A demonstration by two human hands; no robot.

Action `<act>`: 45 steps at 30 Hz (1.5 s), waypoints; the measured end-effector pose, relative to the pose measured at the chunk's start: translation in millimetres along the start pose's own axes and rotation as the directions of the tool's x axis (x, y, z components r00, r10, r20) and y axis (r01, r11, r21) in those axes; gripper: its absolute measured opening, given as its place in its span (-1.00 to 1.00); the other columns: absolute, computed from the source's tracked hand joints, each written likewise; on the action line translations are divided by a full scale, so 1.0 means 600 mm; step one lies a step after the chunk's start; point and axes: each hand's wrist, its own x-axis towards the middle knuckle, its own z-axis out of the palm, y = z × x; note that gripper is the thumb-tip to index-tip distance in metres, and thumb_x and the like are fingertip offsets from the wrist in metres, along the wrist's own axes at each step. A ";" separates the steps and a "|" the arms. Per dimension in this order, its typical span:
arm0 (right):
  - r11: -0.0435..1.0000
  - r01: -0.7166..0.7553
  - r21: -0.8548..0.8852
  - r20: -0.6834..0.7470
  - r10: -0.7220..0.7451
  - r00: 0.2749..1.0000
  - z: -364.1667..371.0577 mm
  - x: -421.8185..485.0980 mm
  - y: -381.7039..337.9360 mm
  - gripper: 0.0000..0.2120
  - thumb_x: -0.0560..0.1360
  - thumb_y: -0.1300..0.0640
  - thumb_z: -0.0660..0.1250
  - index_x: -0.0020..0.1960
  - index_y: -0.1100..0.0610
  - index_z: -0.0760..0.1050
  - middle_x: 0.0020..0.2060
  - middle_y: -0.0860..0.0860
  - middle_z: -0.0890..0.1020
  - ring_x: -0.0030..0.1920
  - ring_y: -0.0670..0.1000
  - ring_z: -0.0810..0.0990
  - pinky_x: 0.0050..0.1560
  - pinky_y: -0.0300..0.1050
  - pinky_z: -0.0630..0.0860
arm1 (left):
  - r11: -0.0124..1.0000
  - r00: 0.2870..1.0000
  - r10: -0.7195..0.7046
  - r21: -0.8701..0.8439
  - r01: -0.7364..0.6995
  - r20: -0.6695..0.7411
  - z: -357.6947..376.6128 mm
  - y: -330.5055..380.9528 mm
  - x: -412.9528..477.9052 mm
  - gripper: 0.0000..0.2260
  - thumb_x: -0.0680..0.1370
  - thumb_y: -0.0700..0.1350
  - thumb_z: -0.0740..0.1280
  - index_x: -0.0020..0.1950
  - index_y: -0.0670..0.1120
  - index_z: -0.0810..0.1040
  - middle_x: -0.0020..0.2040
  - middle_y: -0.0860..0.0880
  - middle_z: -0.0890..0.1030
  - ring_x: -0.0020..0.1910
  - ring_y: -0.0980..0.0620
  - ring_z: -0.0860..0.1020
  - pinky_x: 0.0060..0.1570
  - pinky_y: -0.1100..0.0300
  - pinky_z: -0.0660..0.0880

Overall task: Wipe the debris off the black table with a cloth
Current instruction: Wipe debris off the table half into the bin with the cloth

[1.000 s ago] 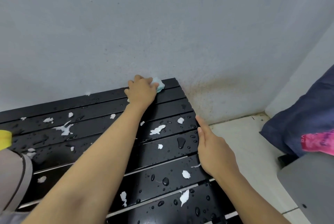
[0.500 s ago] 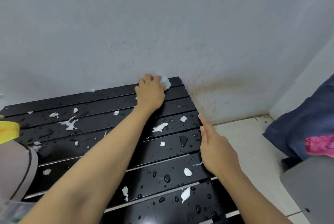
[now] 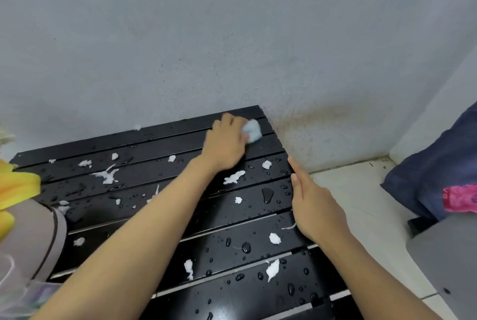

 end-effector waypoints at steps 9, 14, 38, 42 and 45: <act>1.000 0.005 0.013 0.006 -0.005 1.000 0.000 0.002 0.001 -0.56 0.66 -0.11 -0.17 0.53 -0.33 -0.02 -0.41 0.01 0.51 -0.35 0.01 0.53 -0.35 -0.08 0.44 | 0.904 0.905 -0.411 0.079 0.420 -0.113 -0.017 -0.050 0.038 -0.64 0.62 -0.07 0.13 0.42 -0.09 0.30 0.35 -0.19 0.29 0.26 -0.25 0.31 0.20 -0.09 0.29; 0.998 -0.010 0.055 0.020 0.008 1.000 -0.002 0.002 -0.001 -0.57 0.66 -0.12 -0.18 0.51 -0.35 -0.01 -0.30 -0.01 0.58 -0.27 -0.04 0.54 -0.20 -0.05 0.51 | 1.000 1.000 0.008 -0.001 -0.008 -0.014 0.026 0.058 0.008 -0.65 0.62 -0.08 0.15 0.42 0.03 0.35 0.32 -0.04 0.35 0.20 -0.13 0.34 0.12 -0.02 0.30; 0.975 -0.018 0.221 0.044 0.008 0.999 -0.013 -0.011 0.013 -0.57 0.68 -0.08 -0.10 0.54 -0.26 0.08 0.32 0.00 0.52 0.27 0.06 0.48 0.23 0.05 0.43 | 1.000 1.000 -0.006 -0.014 0.006 0.028 0.009 0.082 -0.105 -0.67 0.64 -0.03 0.12 0.41 0.10 0.33 0.30 0.04 0.36 0.15 -0.09 0.35 0.07 0.04 0.24; 0.971 -0.025 0.238 0.162 -0.014 0.987 -0.023 -0.090 0.049 -0.58 0.65 -0.18 -0.13 0.49 -0.42 -0.06 0.28 0.10 0.56 0.21 0.09 0.54 0.21 0.02 0.44 | 0.866 0.935 -0.079 -0.441 0.237 0.347 -0.058 0.083 -0.086 -0.70 0.61 -0.13 0.19 0.33 0.01 0.47 0.20 -0.04 0.50 0.07 -0.04 0.46 0.02 0.13 0.37; 0.971 -0.026 0.238 0.119 -0.002 0.993 -0.020 -0.107 0.057 -0.60 0.63 -0.22 -0.17 0.44 -0.51 -0.08 0.12 0.14 0.65 0.04 0.08 0.62 0.12 0.00 0.51 | 0.733 0.934 -0.212 -0.584 0.347 0.289 -0.106 0.032 -0.054 -0.76 0.57 -0.11 0.24 0.22 0.01 0.51 0.04 -0.05 0.57 -0.16 0.01 0.51 -0.23 0.20 0.46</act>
